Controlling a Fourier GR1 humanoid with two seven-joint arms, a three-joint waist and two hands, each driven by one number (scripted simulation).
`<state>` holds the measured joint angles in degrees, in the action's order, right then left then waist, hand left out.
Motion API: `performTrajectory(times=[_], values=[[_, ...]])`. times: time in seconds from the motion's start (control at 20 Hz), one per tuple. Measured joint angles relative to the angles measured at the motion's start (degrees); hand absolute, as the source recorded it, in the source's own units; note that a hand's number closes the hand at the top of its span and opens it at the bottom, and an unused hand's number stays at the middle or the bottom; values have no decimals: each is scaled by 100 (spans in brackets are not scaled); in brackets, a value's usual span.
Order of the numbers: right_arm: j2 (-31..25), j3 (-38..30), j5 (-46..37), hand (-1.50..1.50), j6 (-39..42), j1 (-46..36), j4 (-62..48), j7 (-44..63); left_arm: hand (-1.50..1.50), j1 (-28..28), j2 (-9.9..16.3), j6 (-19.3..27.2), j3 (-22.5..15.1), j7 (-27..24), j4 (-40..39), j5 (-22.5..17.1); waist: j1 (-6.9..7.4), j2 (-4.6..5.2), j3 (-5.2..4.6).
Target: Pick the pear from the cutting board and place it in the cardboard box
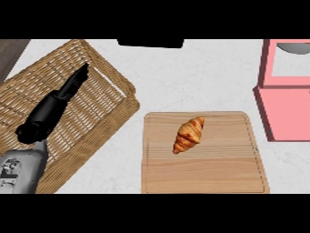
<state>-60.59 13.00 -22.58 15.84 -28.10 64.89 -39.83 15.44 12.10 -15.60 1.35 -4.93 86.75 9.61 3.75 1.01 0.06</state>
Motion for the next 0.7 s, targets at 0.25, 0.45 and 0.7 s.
performTrajectory(times=[0.25,0.45,0.7], values=[[156,460,-783,-150,130,-614,-1238,-725,0,-11,-56,10,-44,14,34,20,16,8,5],[267,648,-941,-150,80,-996,-1870,-1264,0,-20,-43,3,-16,76,125,3,-11,-2,7],[729,328,27,-150,268,-1138,-2156,-1444,0,-55,-54,44,20,67,117,8,-71,-20,12]])
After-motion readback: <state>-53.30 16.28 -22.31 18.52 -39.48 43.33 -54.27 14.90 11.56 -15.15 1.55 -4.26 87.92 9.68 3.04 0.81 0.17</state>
